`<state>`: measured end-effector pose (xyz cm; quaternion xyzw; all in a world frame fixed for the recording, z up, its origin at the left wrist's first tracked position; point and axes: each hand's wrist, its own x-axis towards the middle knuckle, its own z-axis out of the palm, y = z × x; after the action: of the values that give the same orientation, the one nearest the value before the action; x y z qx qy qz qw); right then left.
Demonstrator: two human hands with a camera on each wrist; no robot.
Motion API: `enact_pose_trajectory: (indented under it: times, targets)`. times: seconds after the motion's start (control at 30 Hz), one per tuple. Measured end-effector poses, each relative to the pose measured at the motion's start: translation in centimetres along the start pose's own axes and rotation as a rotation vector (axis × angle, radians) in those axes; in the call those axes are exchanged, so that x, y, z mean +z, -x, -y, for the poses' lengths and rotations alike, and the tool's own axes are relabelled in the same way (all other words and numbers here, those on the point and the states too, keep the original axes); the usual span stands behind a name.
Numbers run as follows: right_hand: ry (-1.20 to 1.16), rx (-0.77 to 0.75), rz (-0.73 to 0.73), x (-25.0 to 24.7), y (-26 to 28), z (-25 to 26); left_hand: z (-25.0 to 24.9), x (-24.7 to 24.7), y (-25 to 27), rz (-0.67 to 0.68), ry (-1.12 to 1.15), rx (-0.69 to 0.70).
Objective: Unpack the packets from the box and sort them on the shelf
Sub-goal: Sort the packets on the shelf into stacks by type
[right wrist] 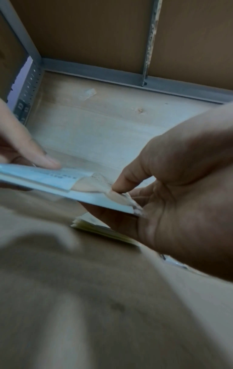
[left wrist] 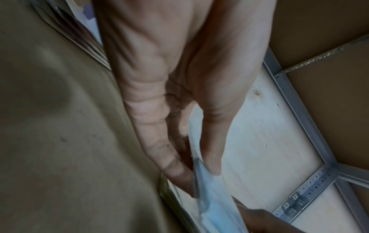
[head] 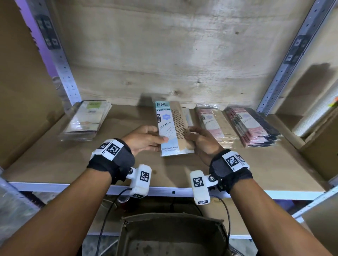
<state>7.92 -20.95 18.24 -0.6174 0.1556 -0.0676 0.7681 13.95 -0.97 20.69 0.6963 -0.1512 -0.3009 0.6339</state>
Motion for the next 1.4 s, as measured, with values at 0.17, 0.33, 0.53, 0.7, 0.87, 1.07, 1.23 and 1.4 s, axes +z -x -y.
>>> enact_pose_trajectory:
  times: [0.17, 0.33, 0.53, 0.7, 0.87, 1.07, 1.23, 1.4]
  targets:
    - [0.321, 0.004, 0.025, 1.1, -1.2, -0.7, 0.4, -1.9, -0.3, -0.101, -0.117, -0.007]
    - [0.483, 0.037, 0.059, 3.6, -2.6, -0.3, 0.5, -4.2, -1.2, -0.224, -0.159, -0.044]
    - [0.727, 0.033, 0.005, 7.2, -4.9, 1.0, 0.2, -6.6, -2.3, -0.324, -0.301, -0.07]
    - [1.0, 0.015, 0.025, 9.8, -6.1, 2.6, 0.3, -8.5, -2.7, -0.422, -0.333, -0.096]
    - [1.127, 0.085, 0.044, 11.1, -6.8, 2.2, 1.0, -9.0, -2.9, -0.472, -0.332, -0.124]
    - [1.177, 0.103, 0.039, 11.9, -7.1, 1.4, 1.4, -9.3, -3.3, -0.45, -0.33, -0.13]
    - [1.23, 0.102, 0.05, 12.2, -7.2, 1.4, 1.5, -9.3, -3.5, -0.379, -0.381, -0.14]
    - [1.244, 0.114, 0.046, 12.1, -7.0, 1.6, 1.5, -9.3, -3.7, -0.373, -0.424, -0.146]
